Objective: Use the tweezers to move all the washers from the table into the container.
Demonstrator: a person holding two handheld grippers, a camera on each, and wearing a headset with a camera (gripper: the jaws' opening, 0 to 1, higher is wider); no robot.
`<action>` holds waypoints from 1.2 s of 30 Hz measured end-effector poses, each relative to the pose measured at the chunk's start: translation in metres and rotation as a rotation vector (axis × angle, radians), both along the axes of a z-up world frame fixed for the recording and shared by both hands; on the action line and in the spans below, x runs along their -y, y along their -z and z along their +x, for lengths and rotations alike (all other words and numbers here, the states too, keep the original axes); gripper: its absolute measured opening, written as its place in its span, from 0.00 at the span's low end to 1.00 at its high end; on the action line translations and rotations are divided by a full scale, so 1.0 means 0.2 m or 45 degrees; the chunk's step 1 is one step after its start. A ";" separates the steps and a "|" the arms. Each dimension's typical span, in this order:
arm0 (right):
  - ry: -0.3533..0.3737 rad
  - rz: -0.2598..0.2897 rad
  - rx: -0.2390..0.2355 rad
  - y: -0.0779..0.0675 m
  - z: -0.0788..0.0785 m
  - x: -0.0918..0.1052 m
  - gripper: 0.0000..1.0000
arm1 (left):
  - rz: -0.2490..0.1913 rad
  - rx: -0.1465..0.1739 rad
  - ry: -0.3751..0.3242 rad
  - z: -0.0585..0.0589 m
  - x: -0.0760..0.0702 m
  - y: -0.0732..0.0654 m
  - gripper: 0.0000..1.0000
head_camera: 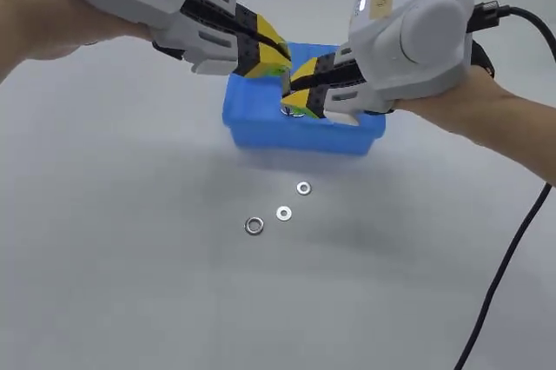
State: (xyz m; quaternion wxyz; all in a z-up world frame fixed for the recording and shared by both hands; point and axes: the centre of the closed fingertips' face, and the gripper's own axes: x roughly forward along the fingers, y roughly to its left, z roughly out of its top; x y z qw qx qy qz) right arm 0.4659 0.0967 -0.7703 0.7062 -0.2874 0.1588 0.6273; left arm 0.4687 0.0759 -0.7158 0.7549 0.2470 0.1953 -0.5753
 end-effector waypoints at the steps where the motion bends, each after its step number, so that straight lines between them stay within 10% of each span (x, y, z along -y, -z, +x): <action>1: 0.001 -0.002 0.001 0.00 0.00 0.00 0.10 | 0.000 0.000 -0.001 0.00 0.00 0.00 0.06; 14: 0.013 0.030 0.039 -0.10 -0.01 -0.01 0.12 | 0.025 0.061 0.013 -0.03 -0.02 -0.09 0.06; 36: -0.125 0.077 0.074 -0.36 -0.38 0.01 0.10 | -0.023 0.146 0.093 -0.44 0.03 -0.37 0.05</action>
